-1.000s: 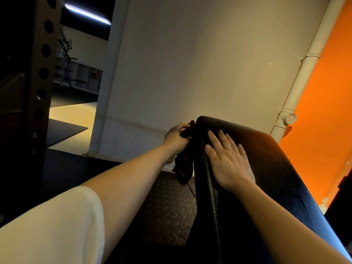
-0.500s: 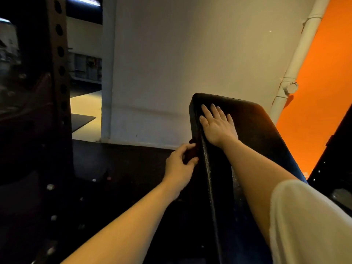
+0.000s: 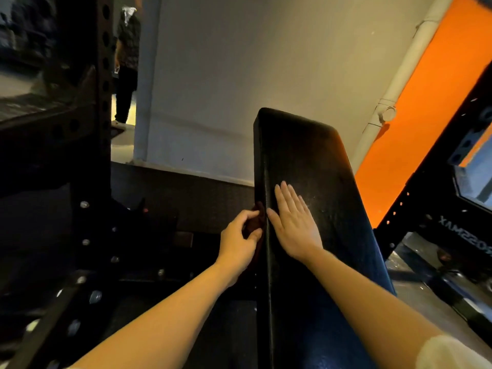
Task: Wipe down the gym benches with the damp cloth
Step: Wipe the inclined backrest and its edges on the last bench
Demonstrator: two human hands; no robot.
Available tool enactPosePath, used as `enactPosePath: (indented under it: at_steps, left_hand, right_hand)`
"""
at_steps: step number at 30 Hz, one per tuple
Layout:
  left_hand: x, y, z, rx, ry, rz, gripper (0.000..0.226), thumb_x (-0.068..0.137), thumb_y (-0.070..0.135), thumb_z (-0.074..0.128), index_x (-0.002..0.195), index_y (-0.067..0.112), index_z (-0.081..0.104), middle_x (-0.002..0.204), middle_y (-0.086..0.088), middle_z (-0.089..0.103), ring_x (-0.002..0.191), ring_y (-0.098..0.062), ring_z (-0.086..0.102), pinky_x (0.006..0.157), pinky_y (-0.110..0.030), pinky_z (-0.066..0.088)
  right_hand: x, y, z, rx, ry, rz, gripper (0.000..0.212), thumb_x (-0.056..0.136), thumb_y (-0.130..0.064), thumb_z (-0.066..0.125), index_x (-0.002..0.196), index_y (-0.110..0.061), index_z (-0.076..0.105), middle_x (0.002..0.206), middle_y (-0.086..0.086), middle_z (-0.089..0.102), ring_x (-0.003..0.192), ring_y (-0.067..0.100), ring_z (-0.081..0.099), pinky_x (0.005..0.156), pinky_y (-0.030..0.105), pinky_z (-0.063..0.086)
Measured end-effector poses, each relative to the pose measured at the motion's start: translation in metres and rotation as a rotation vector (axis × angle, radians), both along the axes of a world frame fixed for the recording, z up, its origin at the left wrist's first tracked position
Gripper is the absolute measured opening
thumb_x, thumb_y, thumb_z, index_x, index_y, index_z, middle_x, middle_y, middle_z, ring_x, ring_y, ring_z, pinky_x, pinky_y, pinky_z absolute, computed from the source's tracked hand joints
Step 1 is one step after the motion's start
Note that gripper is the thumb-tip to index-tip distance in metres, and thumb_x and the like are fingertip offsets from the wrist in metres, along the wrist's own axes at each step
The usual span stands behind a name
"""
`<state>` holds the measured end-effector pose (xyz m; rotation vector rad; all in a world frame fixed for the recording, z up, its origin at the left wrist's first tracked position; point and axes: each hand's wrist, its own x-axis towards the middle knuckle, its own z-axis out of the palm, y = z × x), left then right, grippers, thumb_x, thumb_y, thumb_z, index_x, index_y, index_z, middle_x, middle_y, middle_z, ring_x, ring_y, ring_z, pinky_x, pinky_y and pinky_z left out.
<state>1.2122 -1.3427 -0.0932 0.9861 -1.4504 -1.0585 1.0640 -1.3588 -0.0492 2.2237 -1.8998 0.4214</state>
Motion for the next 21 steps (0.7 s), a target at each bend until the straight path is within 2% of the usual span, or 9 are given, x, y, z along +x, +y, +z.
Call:
enactPosePath:
  at_steps: [2,4,5,7,10,13,17,19,21]
  left_hand:
    - [0.005,0.01,0.0,-0.039,-0.018,-0.004,0.036,0.09,0.007,0.062,0.117,0.031,0.06,0.112,0.018,0.063,0.107,0.005,0.057,0.083,-0.007,0.042]
    - [0.011,0.012,0.011,-0.08,0.02,0.027,0.037,0.09,0.006,0.063,0.114,0.034,0.06,0.108,0.02,0.064,0.104,0.008,0.057,0.08,-0.005,0.043]
    - [0.012,0.013,0.02,-0.099,0.064,0.046,0.038,0.09,0.006,0.063,0.114,0.035,0.058,0.107,0.02,0.064,0.103,0.008,0.058,0.081,-0.007,0.044]
    - [0.009,0.014,0.041,-0.108,0.151,0.018,0.039,0.09,0.008,0.063,0.114,0.036,0.052,0.105,0.016,0.065,0.1,0.005,0.06,0.085,-0.015,0.048]
    - [-0.005,0.024,0.067,-0.121,0.157,-0.114,0.033,0.09,0.01,0.064,0.112,0.032,0.053,0.108,0.011,0.064,0.103,0.0,0.06,0.085,-0.021,0.051]
    - [-0.017,0.032,0.071,-0.126,0.148,-0.199,0.023,0.092,0.016,0.062,0.11,0.03,0.059,0.11,0.009,0.064,0.104,-0.002,0.061,0.09,-0.025,0.051]
    - [-0.007,0.018,0.062,-0.151,-0.017,-0.038,0.016,0.098,0.024,0.053,0.105,0.023,0.068,0.113,0.01,0.051,0.095,0.002,0.057,0.076,-0.005,0.044]
    - [0.008,0.01,0.049,-0.136,-0.069,0.054,0.017,0.097,0.016,0.054,0.106,0.024,0.067,0.111,0.012,0.051,0.095,0.004,0.055,0.072,-0.004,0.042]
    - [0.018,0.006,0.029,-0.083,-0.112,0.017,0.025,0.095,0.008,0.055,0.111,0.025,0.065,0.111,0.015,0.053,0.101,0.004,0.054,0.072,-0.005,0.042]
  right_hand:
    - [0.001,0.022,-0.005,-0.004,-0.119,0.023,0.061,0.102,-0.047,0.027,0.153,-0.026,0.002,0.161,-0.008,-0.006,0.144,0.002,-0.012,0.118,0.027,-0.006]
    - [0.001,0.041,-0.003,-0.115,-0.31,0.032,0.061,0.1,-0.04,0.044,0.153,-0.027,0.017,0.161,-0.009,0.01,0.145,0.001,0.002,0.122,0.033,0.009]
    - [0.001,0.05,0.0,-0.188,-0.395,0.043,0.06,0.097,-0.034,0.052,0.15,-0.027,0.026,0.157,-0.01,0.022,0.143,0.0,0.013,0.12,0.035,0.02]
    - [0.004,0.066,0.008,-0.23,-0.567,0.128,0.059,0.09,-0.02,0.064,0.143,-0.03,0.038,0.143,-0.012,0.04,0.129,-0.008,0.034,0.111,0.028,0.036]
    - [0.013,0.083,0.018,-0.078,-0.907,0.358,0.075,0.085,0.004,0.063,0.144,-0.033,0.036,0.137,-0.013,0.046,0.124,-0.005,0.047,0.101,0.019,0.044]
    - [0.013,0.088,0.019,-0.088,-1.11,0.374,0.078,0.083,0.012,0.06,0.142,-0.032,0.039,0.131,-0.014,0.054,0.122,0.0,0.052,0.1,0.026,0.047]
    - [-0.003,0.091,0.001,-0.324,-0.97,0.08,0.073,0.084,0.002,0.066,0.141,-0.036,0.04,0.132,-0.013,0.052,0.124,0.002,0.049,0.106,0.04,0.044]
    - [-0.011,0.094,-0.017,-0.346,-0.853,-0.075,0.078,0.088,-0.005,0.064,0.146,-0.043,0.028,0.143,-0.011,0.041,0.133,0.007,0.037,0.113,0.045,0.034]
    - [-0.012,0.094,-0.034,-0.208,-0.612,-0.217,0.078,0.094,-0.026,0.058,0.149,-0.043,0.006,0.158,-0.008,0.017,0.145,0.013,0.013,0.119,0.046,0.015]
